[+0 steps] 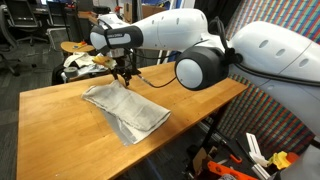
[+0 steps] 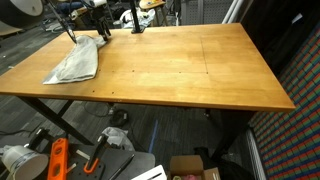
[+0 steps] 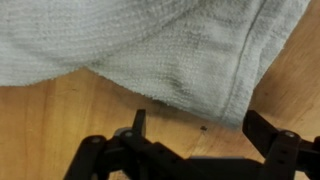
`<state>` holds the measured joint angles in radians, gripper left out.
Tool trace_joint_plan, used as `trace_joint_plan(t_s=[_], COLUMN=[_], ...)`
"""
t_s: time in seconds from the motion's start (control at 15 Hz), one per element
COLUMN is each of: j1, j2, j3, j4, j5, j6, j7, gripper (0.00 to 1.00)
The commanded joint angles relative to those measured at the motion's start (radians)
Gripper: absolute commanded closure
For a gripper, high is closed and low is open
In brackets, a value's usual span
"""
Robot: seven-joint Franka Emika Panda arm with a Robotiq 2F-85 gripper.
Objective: Fold the towel on the table.
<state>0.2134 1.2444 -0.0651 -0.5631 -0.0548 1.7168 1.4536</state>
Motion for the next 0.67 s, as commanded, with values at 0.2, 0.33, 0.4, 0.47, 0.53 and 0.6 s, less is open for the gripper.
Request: trace_joint_plan(t_s=[0.2,0.33,0.4,0.47,0.53,0.6], j1=[0.013,0.022,0.025,0.027,0.029,0.031], j2=[0.001,0.0,0.001,0.0,0.001,-0.001], j3=[0.038,0.04,0.038,0.039,0.036,0.034], j4=[0.033,0.027,0.025,0.023,0.021,0.018], j5=[0.01,0.002,0.0,0.0,-0.002,-0.002], j6=[0.024,0.004,-0.007,-0.019,-0.034,-0.061], j7=[-0.014,-0.012,-0.011,-0.013,-0.009,-0.004], gripper=[0.0,0.0,0.0,0.0,0.0,0.0])
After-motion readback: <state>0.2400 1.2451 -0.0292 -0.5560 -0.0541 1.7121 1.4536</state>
